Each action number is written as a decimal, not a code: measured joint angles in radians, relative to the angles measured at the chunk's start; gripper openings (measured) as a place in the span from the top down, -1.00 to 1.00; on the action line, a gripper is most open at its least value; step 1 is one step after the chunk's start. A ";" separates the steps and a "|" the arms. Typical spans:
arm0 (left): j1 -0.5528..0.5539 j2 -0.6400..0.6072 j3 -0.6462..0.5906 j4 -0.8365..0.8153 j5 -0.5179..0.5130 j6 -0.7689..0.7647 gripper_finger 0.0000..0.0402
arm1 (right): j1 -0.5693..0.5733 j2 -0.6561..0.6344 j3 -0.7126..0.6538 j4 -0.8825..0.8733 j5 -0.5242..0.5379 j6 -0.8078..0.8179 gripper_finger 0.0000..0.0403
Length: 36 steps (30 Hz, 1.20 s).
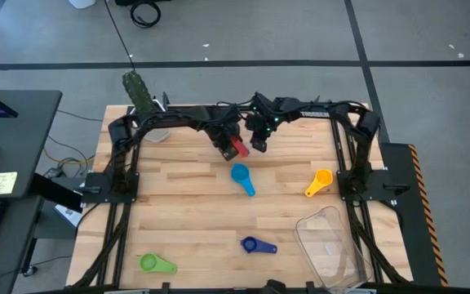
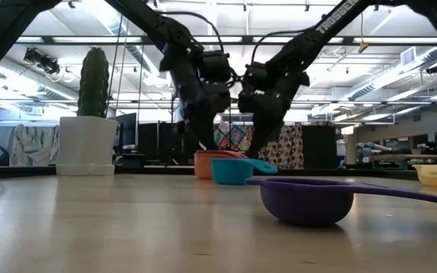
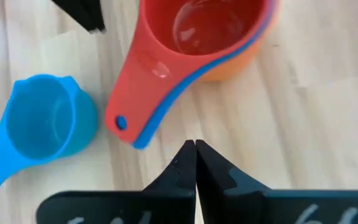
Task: Nest measuring cups in basket
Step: Stack the blue measuring cup on top of the red measuring cup
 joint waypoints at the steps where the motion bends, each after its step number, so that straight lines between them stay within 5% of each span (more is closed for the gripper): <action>1: -0.002 -0.014 0.000 -0.023 -0.001 -0.005 0.97 | 0.000 -0.023 0.000 -0.020 0.013 -0.011 0.98; 16: -0.056 -0.350 -0.001 -0.375 -0.026 -0.123 0.97 | 0.002 -0.397 0.000 -0.393 0.127 -0.152 0.98; 27: -0.160 -0.398 -0.002 -0.488 -0.039 -0.280 0.97 | 0.000 -0.438 0.000 -0.484 0.142 -0.153 0.84; 36: -0.214 -0.391 -0.003 -0.414 -0.060 -0.217 0.94 | 0.001 -0.436 0.000 -0.492 0.143 -0.210 0.63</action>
